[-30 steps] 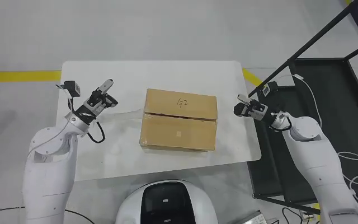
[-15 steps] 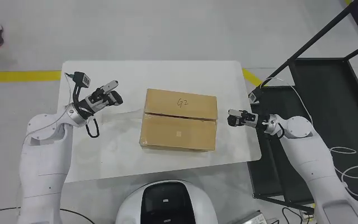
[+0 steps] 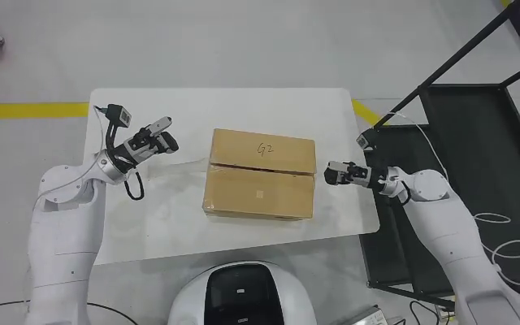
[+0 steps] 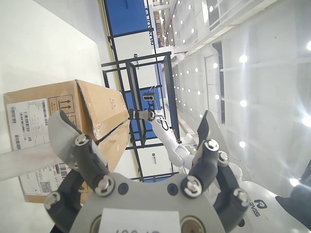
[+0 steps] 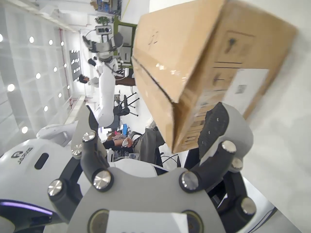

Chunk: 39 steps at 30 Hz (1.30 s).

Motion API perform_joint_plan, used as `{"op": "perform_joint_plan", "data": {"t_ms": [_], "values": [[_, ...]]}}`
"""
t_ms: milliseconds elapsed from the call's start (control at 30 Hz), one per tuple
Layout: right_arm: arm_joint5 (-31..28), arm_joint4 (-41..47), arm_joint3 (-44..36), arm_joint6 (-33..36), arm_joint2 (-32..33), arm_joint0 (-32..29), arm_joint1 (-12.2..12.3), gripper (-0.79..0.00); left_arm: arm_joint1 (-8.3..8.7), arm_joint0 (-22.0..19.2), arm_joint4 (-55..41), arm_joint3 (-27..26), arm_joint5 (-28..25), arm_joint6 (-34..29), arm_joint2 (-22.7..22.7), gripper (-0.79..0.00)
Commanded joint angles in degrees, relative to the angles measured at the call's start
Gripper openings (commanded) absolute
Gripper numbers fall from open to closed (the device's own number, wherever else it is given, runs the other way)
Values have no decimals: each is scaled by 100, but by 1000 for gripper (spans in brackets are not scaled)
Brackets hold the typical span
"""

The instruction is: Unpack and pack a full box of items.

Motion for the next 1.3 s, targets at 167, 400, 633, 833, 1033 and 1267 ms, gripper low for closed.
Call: {"op": "perform_joint_plan", "data": {"t_ms": [167,400,633,833,1033,1267], "values": [[-320,-16,444,60,-320,318,-94,0,0,0,0,0,0,0,0,0],[-175,104,337,206,-649,420,-126,0,0,0,0,0,0,0,0,0],[-18,445,-77,364,-675,240,-47,0,0,0,0,0,0,0,0,0],[275,776,-480,658,-673,78,40,0,0,0,0,0,0,0,0,0],[492,852,-845,876,-653,-78,139,0,0,0,0,0,0,0,0,0],[654,1017,-1443,1039,-627,-331,263,0,0,0,0,0,0,0,0,0]]}}
